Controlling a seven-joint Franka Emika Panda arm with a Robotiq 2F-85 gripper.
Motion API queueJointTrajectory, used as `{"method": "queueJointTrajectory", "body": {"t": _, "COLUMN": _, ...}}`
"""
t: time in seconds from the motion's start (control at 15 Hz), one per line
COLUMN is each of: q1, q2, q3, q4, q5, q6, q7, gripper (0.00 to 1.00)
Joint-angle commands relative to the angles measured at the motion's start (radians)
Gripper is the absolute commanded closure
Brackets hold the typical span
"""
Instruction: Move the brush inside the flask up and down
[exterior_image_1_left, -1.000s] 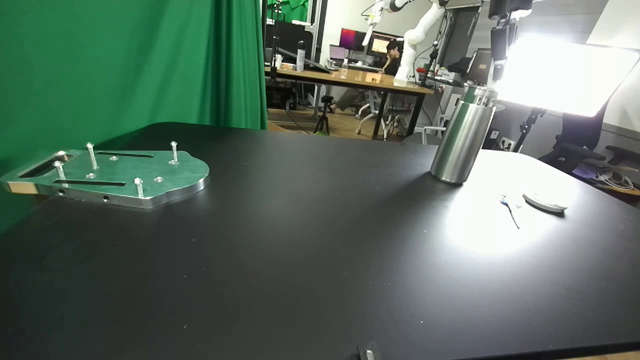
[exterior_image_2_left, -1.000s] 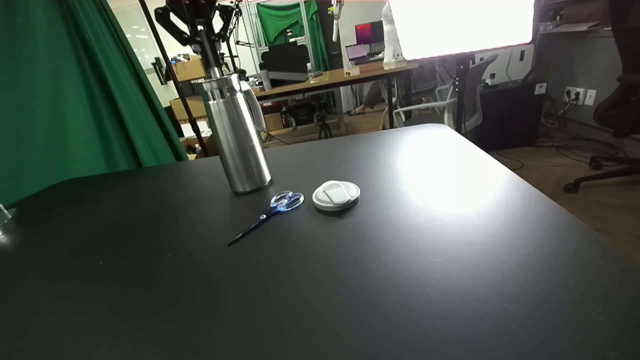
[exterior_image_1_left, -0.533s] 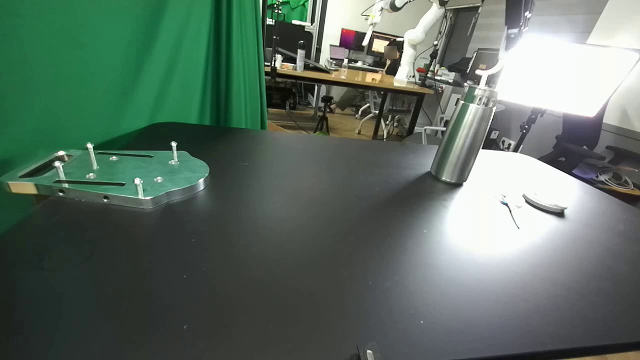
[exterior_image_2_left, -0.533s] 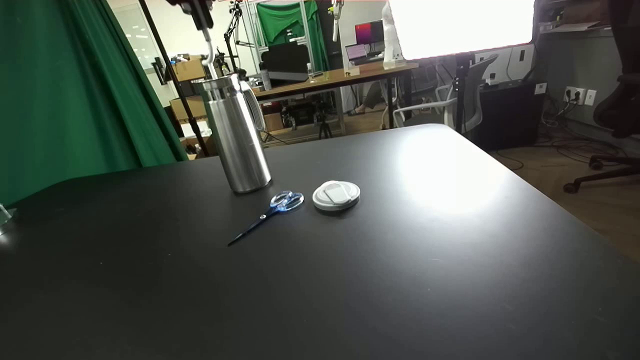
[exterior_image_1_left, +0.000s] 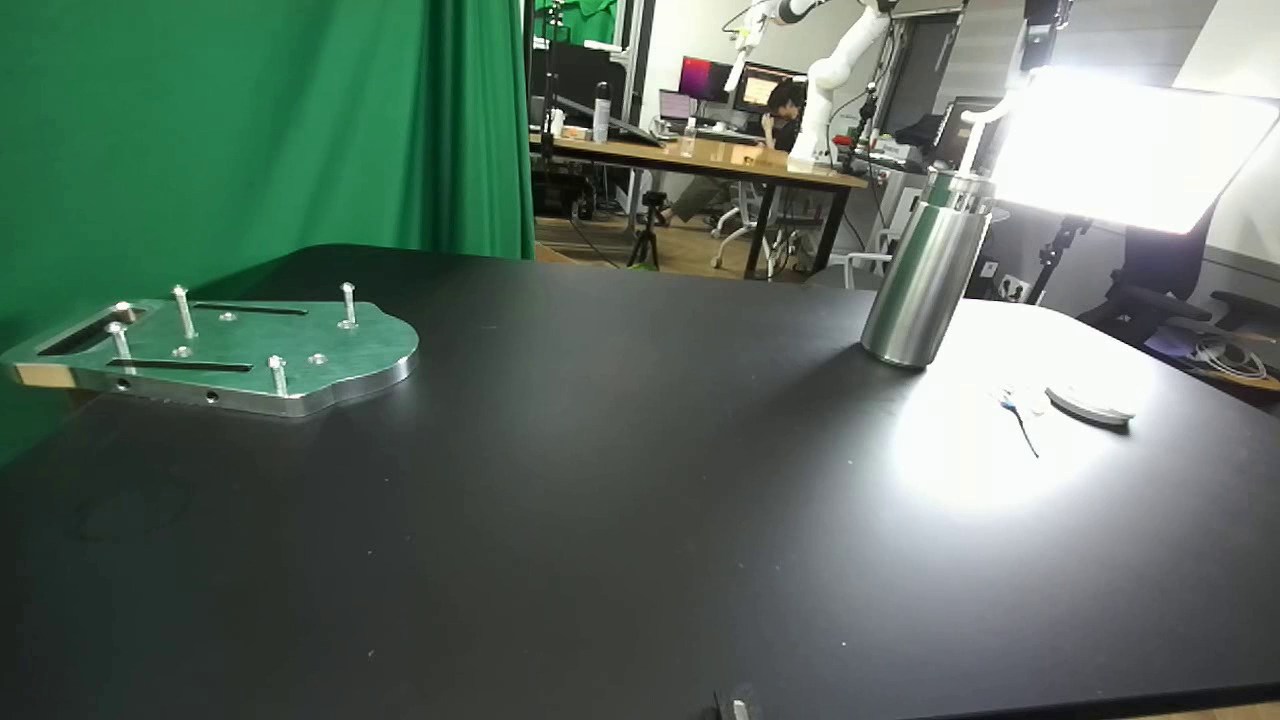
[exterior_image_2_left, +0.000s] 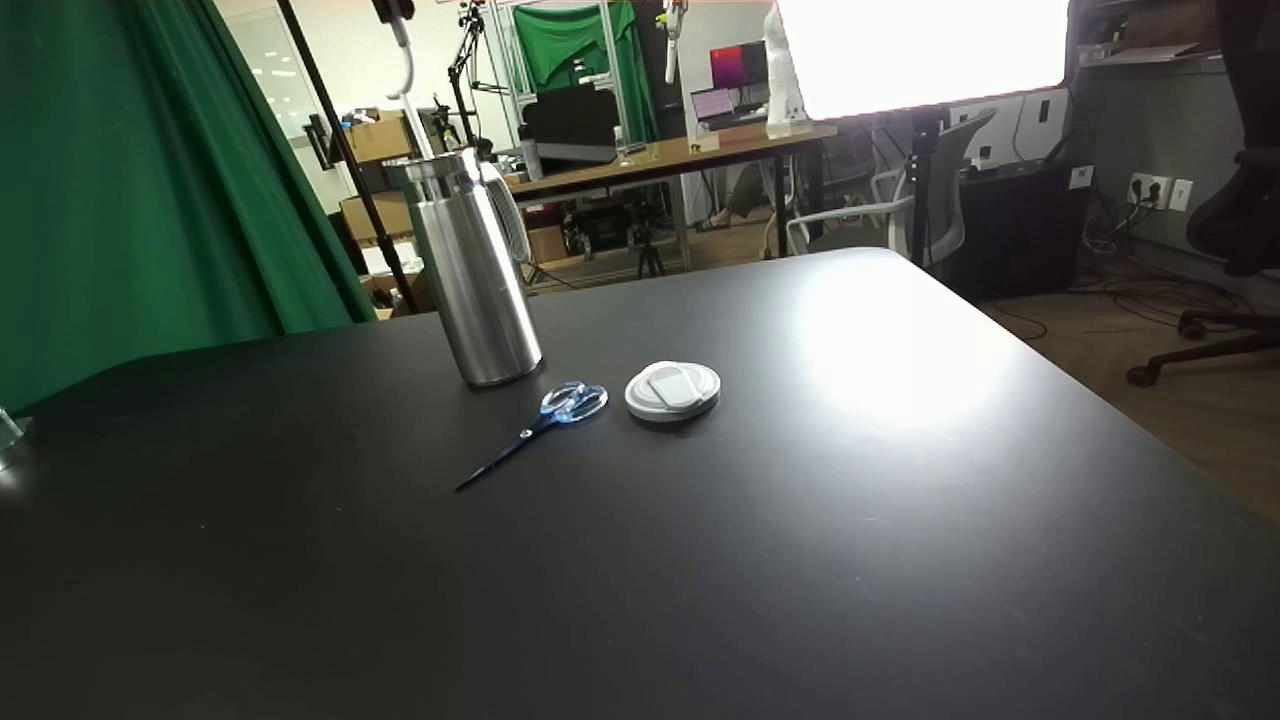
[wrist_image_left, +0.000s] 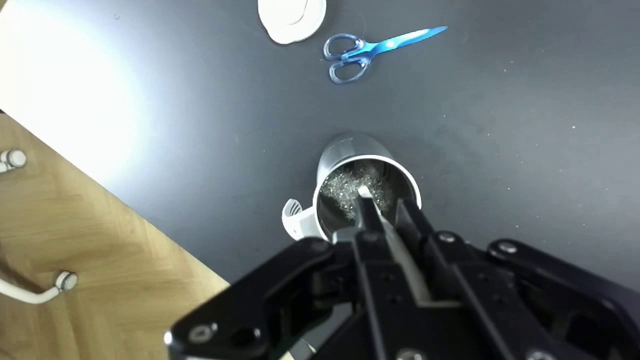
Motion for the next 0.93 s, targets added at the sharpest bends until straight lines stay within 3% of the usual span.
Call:
{"method": "queueJointTrajectory", "body": {"t": 0.0, "q1": -0.003, "q2": 0.001, "q3": 0.010, "q4": -0.037, "q5": 0.022, "q6": 0.062, "q7": -0.078, "gripper": 0.96}}
{"method": "queueJointTrajectory", "body": {"t": 0.27, "q1": -0.008, "q2": 0.032, "q3": 0.016, "q4": -0.053, "q5": 0.045, "q6": 0.118, "q7": -0.151, "gripper": 0.96}}
{"method": "queueJointTrajectory", "body": {"t": 0.87, "q1": -0.020, "q2": 0.133, "q3": 0.017, "q4": -0.047, "q5": 0.073, "q6": 0.119, "q7": -0.225, "gripper": 0.96}}
